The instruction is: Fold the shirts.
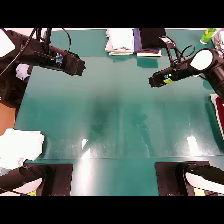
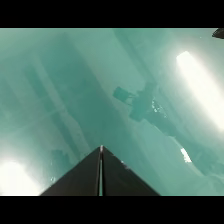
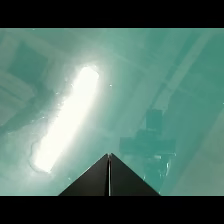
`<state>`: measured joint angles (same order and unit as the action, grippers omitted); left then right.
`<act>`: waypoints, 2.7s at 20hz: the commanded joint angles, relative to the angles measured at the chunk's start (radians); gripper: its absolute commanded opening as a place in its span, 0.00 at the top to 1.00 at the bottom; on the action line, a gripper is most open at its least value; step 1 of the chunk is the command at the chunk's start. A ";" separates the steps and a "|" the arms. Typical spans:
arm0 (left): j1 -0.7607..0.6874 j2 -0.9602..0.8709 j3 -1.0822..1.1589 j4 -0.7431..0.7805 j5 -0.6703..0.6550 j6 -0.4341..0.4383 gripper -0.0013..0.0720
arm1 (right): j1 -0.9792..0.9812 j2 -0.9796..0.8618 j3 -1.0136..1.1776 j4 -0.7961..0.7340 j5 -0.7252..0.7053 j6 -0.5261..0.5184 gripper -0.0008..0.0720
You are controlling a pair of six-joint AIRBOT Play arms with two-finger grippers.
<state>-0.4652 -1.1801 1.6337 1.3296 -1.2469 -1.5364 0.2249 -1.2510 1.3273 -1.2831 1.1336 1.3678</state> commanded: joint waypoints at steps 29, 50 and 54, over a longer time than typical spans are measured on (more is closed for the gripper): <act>0.616 0.438 -0.667 0.293 -0.284 0.005 0.94 | 0.000 0.000 0.001 0.001 0.009 0.000 0.96; 0.573 0.439 -0.602 0.190 -0.160 -0.004 0.95 | 0.000 0.110 0.039 0.000 -0.037 0.007 0.96; 0.295 0.428 -0.187 0.182 -0.109 -0.056 0.95 | 0.000 0.160 0.220 -0.002 -0.038 0.021 0.96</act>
<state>-0.0158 -0.7448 1.1889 1.5448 -1.3891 -1.5669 0.2249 -1.1263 1.4483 -1.2831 1.1069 1.3777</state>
